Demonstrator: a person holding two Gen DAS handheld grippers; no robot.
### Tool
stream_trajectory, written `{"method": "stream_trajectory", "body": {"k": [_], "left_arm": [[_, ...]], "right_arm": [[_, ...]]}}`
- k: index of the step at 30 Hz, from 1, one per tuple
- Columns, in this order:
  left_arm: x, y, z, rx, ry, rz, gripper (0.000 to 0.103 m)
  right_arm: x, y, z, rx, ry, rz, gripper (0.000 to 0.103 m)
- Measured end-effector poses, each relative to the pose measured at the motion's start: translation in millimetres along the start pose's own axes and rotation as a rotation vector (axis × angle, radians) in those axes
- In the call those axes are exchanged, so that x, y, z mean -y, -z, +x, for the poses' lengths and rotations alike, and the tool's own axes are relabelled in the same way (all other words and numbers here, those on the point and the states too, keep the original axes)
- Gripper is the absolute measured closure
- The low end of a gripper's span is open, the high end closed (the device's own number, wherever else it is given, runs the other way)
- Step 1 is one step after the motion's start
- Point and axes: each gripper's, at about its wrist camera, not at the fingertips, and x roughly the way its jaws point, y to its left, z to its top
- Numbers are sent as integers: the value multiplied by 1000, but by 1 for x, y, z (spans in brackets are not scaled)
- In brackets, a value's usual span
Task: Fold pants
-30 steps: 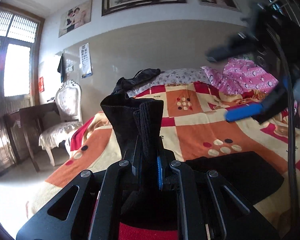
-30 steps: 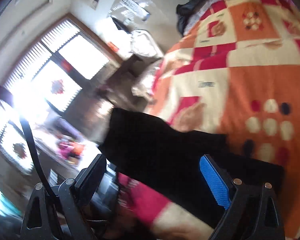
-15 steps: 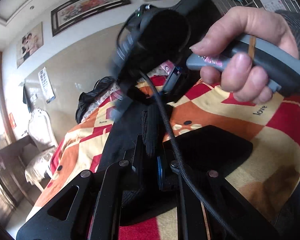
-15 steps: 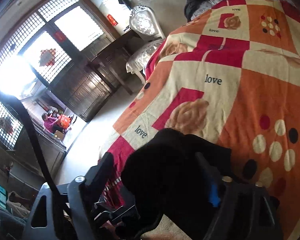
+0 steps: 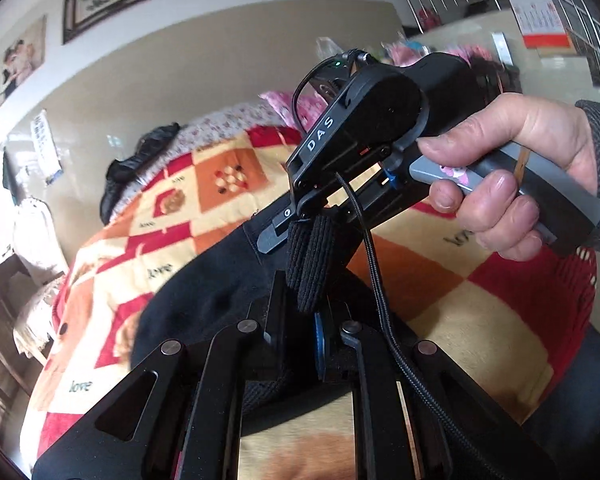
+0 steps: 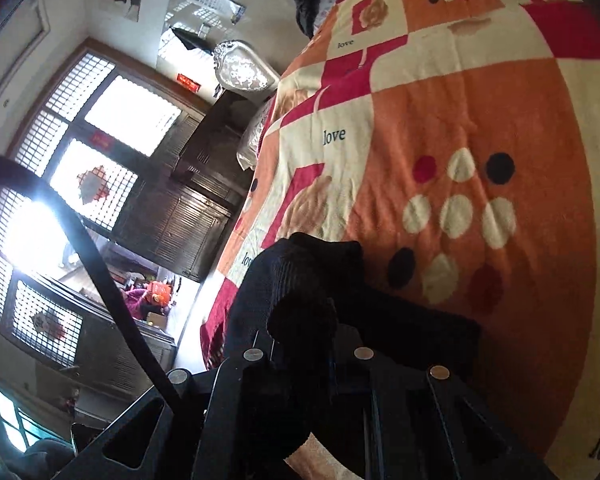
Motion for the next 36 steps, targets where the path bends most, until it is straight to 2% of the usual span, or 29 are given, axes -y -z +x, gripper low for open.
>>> {"method": "stream_trajectory", "body": {"k": [3, 4, 6, 8, 11, 13, 15, 16, 18, 20, 21, 22, 23, 25, 27, 29, 30, 31, 36], "left_arm": [[7, 5, 16, -105, 38, -27, 93], [8, 6, 18, -132, 57, -38, 92], [11, 10, 13, -133, 66, -43, 90], [13, 13, 5, -126, 119, -50, 82], [10, 16, -14, -112, 239, -59, 82], [3, 16, -28, -108, 306, -96, 82], [-23, 9, -39, -94, 314, -178, 82], [-39, 7, -42, -85, 303, -227, 82], [-74, -2, -48, -70, 266, -338, 82], [-115, -10, -44, -80, 216, -470, 78], [-132, -11, -39, -96, 226, -534, 75], [-143, -11, -32, -112, 253, -579, 74], [-155, -7, -22, -153, 299, -648, 74], [-159, -1, -2, -226, 380, -710, 74], [-156, 9, 14, -298, 332, -726, 74], [-146, 25, 32, -398, 334, -747, 74], [-143, 30, 37, -411, 334, -755, 74], [-139, 33, 40, -397, 326, -752, 74], [-135, 31, 55, -373, 321, -752, 74]], "right_arm": [[27, 5, 14, -27, 29, 13, 89], [35, 8, 20, -32, 52, 6, 82], [46, 12, 22, 8, 6, 29, 81], [45, 15, 16, 49, 8, 5, 81], [37, 20, 7, 117, 67, -34, 78], [31, 23, -8, 187, 137, -47, 78], [17, 28, -30, 279, 257, -85, 75], [8, 32, -39, 314, 280, -114, 75], [-19, 41, -53, 357, 265, -213, 75], [-49, 53, -54, 349, 239, -340, 71], [-66, 62, -48, 329, 237, -419, 68], [-82, 71, -38, 300, 241, -494, 59], [-94, 82, -27, 271, 251, -563, 56], [-102, 95, -3, 228, 292, -628, 56], [-95, 104, 24, 143, 333, -651, 56], [-82, 110, 44, 74, 378, -661, 56], [-73, 114, 51, 62, 423, -669, 56], [-66, 116, 52, 79, 425, -682, 56], [-45, 103, 39, 103, 332, -603, 56]]}}
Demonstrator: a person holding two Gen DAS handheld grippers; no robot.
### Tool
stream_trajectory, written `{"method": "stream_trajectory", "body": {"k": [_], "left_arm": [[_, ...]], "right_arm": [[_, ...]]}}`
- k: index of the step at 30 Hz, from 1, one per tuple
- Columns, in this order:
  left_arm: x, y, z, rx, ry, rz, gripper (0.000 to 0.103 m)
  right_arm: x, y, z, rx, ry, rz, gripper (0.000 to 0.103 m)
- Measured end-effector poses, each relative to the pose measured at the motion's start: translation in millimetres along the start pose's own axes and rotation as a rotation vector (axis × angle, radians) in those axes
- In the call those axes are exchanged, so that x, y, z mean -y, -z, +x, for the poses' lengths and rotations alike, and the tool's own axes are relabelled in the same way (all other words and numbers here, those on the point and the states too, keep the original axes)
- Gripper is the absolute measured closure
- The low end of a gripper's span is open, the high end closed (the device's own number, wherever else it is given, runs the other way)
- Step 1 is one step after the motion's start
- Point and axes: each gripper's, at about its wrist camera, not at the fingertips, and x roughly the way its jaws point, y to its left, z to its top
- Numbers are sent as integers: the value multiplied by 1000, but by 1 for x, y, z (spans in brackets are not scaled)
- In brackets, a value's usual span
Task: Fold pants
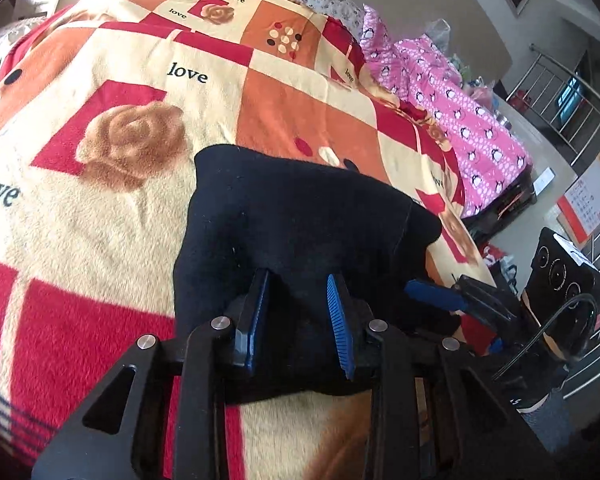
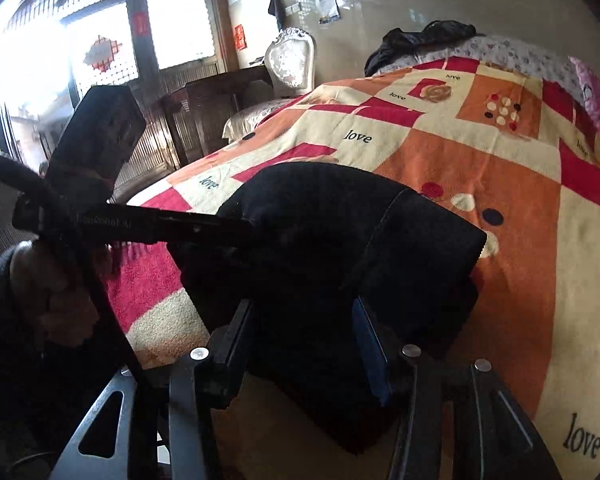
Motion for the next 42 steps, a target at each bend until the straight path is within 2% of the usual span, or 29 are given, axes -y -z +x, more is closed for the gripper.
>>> {"method": "stream_trajectory", "body": {"k": [4, 6, 7, 8, 9, 10, 14, 18, 22, 24, 26, 27, 28, 29, 31, 32, 35, 37, 38, 39, 40, 42], "left_arm": [[-5, -8, -20, 34, 2, 31, 74], [-4, -24, -31, 98, 23, 56, 74], [-6, -30, -29, 104, 18, 60, 74], [-6, -41, -24, 93, 1, 58, 74], [-6, -51, -13, 64, 2, 54, 74], [-8, -59, -1, 32, 14, 43, 74], [-20, -68, 42, -87, -26, 3, 74], [-25, -65, 58, -60, -44, 13, 73], [-25, -68, 57, -81, -41, 3, 73], [-26, -71, 48, -87, -20, -17, 74], [-30, -74, 30, -50, 2, -46, 74], [-33, -75, 16, -17, 1, -53, 74], [-37, -74, 3, 10, -6, -53, 69], [-41, -73, -3, 19, -17, -52, 52], [-57, -66, -12, 11, -43, -73, 34], [-62, -64, -12, -1, -34, -90, 34], [-85, -51, 3, -116, 50, -198, 34], [-96, -43, 17, -181, 113, -271, 32], [-98, -42, 15, -165, 134, -289, 30], [-101, -41, 16, -157, 158, -308, 29], [-102, -42, 16, -154, 169, -317, 29], [-102, -44, 18, -156, 183, -323, 29]], "right_arm": [[-3, -16, -10, -19, -15, 27, 56], [-7, -28, -26, 59, 34, 16, 56], [-5, -35, -31, 95, 58, 14, 56], [-2, -42, -33, 121, 87, 16, 56], [3, -49, -29, 120, 120, 26, 55], [9, -55, -22, 101, 117, 37, 55], [24, -50, 24, -49, 103, 14, 55], [40, -39, 27, -28, 63, 80, 54], [38, -40, 29, -31, 71, 72, 54], [39, -39, 28, -15, 54, 79, 52], [36, -37, 19, 11, 64, 80, 52], [35, -35, 12, 30, 66, 103, 52], [37, -32, 4, 45, 71, 140, 52], [39, -27, -6, 58, 69, 193, 51], [47, -19, -22, 87, 47, 287, 48], [52, -13, -29, 100, 38, 348, 43], [70, 11, -43, 138, -34, 551, 33], [81, 27, -36, 115, -123, 694, 32], [85, 32, -30, 86, -150, 751, 32], [84, 32, -30, 91, -137, 748, 35], [82, 30, -29, 94, -130, 735, 30], [77, 22, -21, 32, -92, 715, 30]]}}
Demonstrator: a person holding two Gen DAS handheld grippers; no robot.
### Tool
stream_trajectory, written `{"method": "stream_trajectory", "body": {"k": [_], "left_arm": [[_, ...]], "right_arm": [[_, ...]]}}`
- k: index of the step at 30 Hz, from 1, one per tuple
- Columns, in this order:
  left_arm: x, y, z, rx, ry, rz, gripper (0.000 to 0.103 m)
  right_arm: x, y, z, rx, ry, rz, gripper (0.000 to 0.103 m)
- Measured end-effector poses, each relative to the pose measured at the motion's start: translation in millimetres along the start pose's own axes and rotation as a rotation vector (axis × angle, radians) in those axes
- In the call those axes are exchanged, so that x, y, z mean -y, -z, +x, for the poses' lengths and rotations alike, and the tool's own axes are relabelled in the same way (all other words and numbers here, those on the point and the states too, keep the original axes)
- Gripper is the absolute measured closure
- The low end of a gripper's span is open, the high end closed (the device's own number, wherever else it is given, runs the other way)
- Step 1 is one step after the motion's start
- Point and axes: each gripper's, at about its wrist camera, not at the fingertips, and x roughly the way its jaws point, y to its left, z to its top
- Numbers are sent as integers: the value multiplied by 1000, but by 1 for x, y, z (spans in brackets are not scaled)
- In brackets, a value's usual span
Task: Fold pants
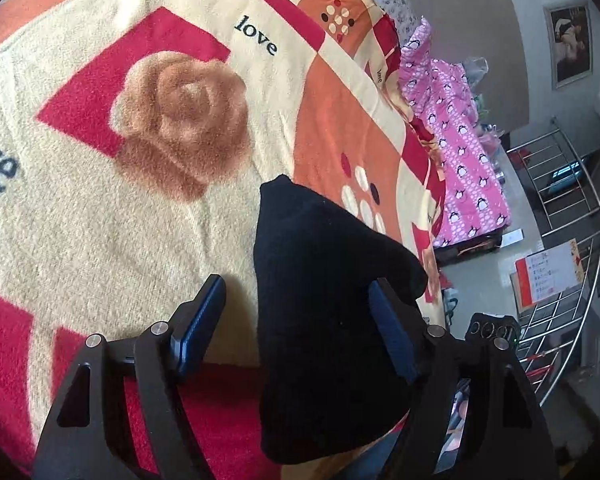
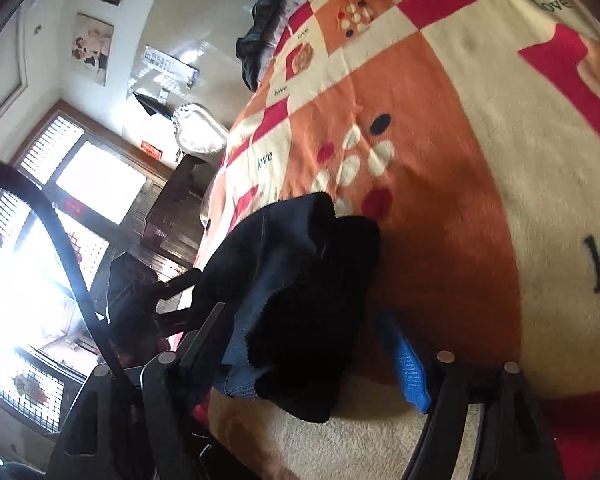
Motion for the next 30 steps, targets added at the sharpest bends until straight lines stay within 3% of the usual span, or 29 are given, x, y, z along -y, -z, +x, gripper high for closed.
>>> {"method": "stream_trajectory", "body": {"k": [3, 5, 6, 8, 12, 17, 22, 24, 25, 26, 27, 29, 30], "left_arm": [[5, 0, 4, -23, 16, 16, 29], [8, 1, 7, -33, 13, 21, 50], [9, 3, 6, -22, -18, 32, 56], [25, 9, 1, 7, -80, 127, 72], [57, 10, 1, 46, -164, 264, 76], [86, -19, 21, 87, -142, 313, 76], [89, -44, 56, 64, -169, 283, 76], [82, -45, 77, 31, -209, 293, 73], [80, -46, 81, 39, -225, 300, 67], [79, -45, 81, 50, -224, 304, 62], [77, -44, 79, 68, -221, 307, 59], [75, -40, 79, 108, -283, 329, 29], [74, -38, 78, 137, -313, 344, 26]], "right_arm": [[-18, -2, 19, -63, 25, -89, 28], [-28, -2, 24, -59, 72, -141, 28], [-31, -3, 26, -53, 100, -159, 33], [-29, -3, 21, -28, 107, -162, 54], [-40, -5, 9, -1, 117, -263, 67], [-36, -46, -7, 70, 148, -282, 68], [-4, -91, 2, 18, 150, -231, 68], [12, -98, 13, -1, 192, -212, 66], [20, -98, 18, -24, 201, -192, 57], [28, -96, 22, -40, 187, -167, 46], [36, -92, 19, -4, 134, -152, 45], [44, -87, 12, 38, 88, -123, 44], [42, -88, 9, 39, 91, -131, 44]]}}
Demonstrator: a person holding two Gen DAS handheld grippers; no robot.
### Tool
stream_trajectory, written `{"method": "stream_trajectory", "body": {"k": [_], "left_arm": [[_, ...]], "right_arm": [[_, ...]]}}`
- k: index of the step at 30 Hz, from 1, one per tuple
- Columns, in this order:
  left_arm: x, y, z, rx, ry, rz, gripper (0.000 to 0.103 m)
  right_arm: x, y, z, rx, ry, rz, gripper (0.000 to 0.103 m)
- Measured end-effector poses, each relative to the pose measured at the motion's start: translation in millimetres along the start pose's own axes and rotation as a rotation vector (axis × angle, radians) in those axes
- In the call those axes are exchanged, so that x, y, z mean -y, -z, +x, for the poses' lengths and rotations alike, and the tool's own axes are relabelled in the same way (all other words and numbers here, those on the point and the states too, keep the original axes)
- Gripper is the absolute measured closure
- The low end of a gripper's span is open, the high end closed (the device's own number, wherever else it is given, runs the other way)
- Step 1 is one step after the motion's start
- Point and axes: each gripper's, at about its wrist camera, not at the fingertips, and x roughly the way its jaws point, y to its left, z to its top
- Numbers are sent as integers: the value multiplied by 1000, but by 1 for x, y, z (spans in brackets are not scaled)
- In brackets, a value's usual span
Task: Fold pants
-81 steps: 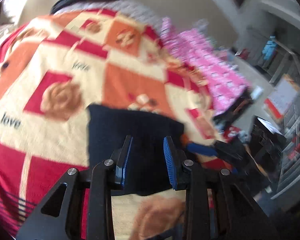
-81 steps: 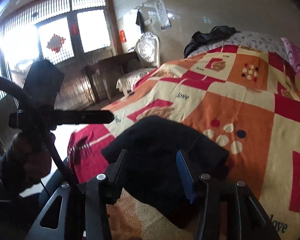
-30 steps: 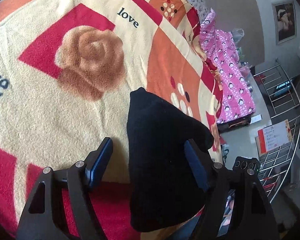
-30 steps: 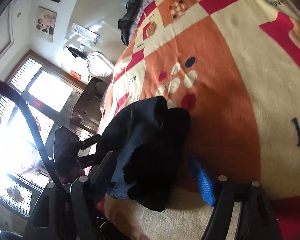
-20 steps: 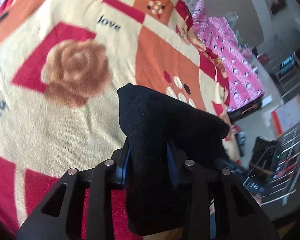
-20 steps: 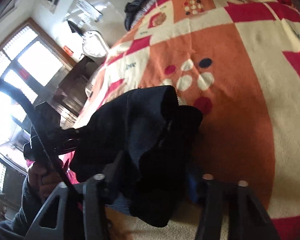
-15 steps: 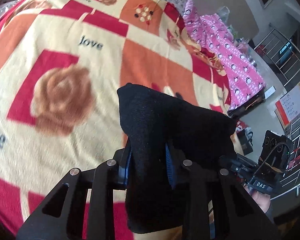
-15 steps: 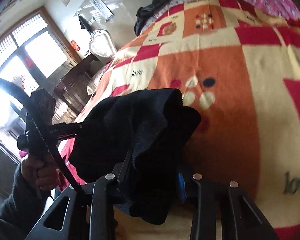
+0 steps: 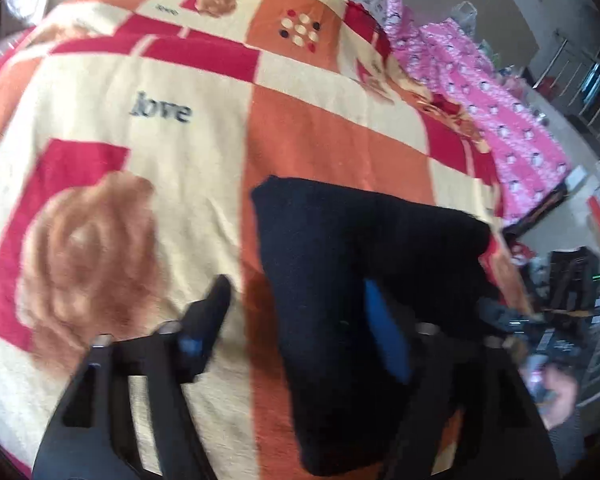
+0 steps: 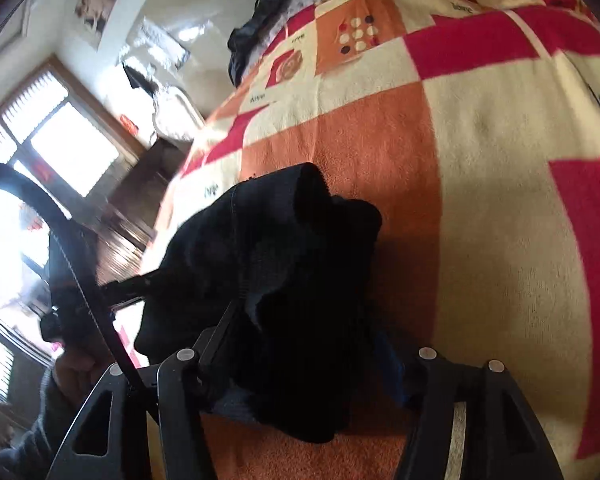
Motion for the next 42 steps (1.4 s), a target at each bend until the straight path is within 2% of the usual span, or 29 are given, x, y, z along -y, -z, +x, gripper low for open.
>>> {"method": "stream_trajectory", "body": {"k": [4, 8, 11, 15, 17, 20, 22, 24, 27, 34, 37, 42], "left_arm": [[7, 10, -6, 73, -62, 10, 26], [26, 21, -22, 158, -231, 57, 27], [37, 31, -30, 187, -299, 86, 27], [44, 45, -36, 190, -327, 103, 27], [48, 51, -39, 190, -330, 110, 27], [49, 58, -42, 186, -337, 111, 27], [50, 62, -44, 183, -332, 106, 27], [52, 66, -47, 177, -339, 102, 27], [58, 71, -49, 169, -356, 128, 26], [63, 76, -50, 162, -378, 131, 25], [68, 81, -53, 179, -337, 156, 25], [79, 85, -48, 131, -295, 205, 25]], "right_arm": [[-18, 10, -29, 157, 19, -113, 44], [-26, 24, -60, 316, 20, -153, 44], [-30, 35, -77, 403, 112, -159, 44], [-48, 48, -79, 392, 238, -261, 44], [-60, 56, -73, 373, 332, -336, 44], [-67, 60, -69, 355, 331, -407, 44], [-62, 59, -61, 330, 355, -402, 44], [-57, 55, -57, 315, 339, -383, 44], [-50, 56, -61, 317, 305, -350, 44], [-55, 59, -61, 317, 306, -360, 44], [-55, 59, -61, 315, 304, -355, 44], [-57, 57, -60, 309, 304, -351, 44]]}}
